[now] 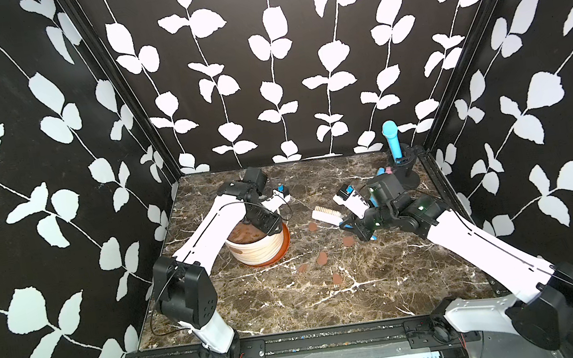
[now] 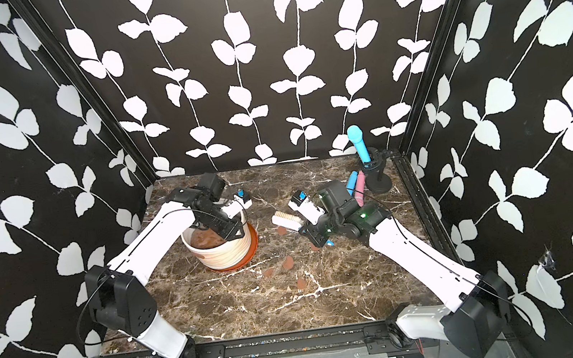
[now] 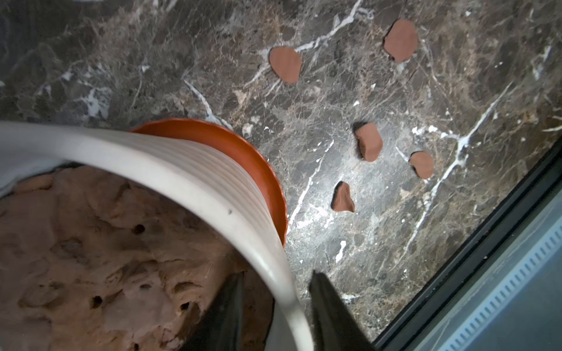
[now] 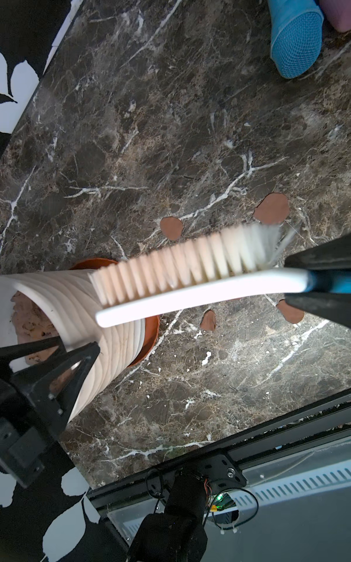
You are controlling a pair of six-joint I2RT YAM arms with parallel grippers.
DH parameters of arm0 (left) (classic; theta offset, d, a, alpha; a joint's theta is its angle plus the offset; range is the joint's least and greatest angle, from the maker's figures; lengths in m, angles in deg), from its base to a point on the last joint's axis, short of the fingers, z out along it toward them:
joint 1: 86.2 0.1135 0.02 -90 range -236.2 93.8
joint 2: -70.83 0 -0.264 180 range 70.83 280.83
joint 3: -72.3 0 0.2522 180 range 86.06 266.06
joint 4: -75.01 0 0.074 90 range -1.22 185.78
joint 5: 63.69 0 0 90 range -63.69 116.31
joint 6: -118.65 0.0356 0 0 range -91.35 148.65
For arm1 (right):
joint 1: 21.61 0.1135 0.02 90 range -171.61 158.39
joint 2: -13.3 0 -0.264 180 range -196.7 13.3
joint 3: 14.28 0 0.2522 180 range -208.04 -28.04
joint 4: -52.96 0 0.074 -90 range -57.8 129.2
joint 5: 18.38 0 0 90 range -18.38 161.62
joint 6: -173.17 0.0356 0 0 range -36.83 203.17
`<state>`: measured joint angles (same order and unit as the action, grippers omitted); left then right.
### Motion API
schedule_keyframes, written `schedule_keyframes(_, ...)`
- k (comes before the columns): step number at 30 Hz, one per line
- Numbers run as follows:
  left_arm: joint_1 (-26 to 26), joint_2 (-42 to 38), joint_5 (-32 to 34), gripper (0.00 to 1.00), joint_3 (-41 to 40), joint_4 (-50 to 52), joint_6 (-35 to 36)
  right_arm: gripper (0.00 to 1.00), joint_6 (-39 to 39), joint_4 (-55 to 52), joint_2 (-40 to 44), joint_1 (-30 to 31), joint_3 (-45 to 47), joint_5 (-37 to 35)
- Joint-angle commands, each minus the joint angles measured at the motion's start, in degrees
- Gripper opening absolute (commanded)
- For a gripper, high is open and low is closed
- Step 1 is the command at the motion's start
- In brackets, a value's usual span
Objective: Scrub the dried mud off the ceramic pot
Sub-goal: Rotate the pot on the tray.
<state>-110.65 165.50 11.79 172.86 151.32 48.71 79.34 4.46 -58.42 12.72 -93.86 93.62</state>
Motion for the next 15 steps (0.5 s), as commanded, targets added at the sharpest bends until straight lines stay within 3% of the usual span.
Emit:
schedule_keyframes(1, -0.2, -2.1, 0.5, 0.19, 1.1, 1.6, -2.5, 0.00, 0.6, 2.2, 1.0, 0.0, 0.3, 0.9)
schedule_keyframes(2, -0.2, -2.2, 0.4, 0.12, 1.1, 1.2, -3.5, 0.00, 0.6, 2.3, 0.9, 0.0, 0.2, 0.9)
schedule_keyframes(6, -1.5, -2.3, 3.1, 0.00, 0.8, -2.4, -9.9, 0.00, 0.6, 2.7, 0.5, 0.0, 0.0, 0.9)
schedule_keyframes(15, -7.0, -2.3, 15.9, 0.00, 0.2, -18.3, -32.8, 0.00, -3.9, 3.2, 1.3, -0.1, 2.4, -2.4)
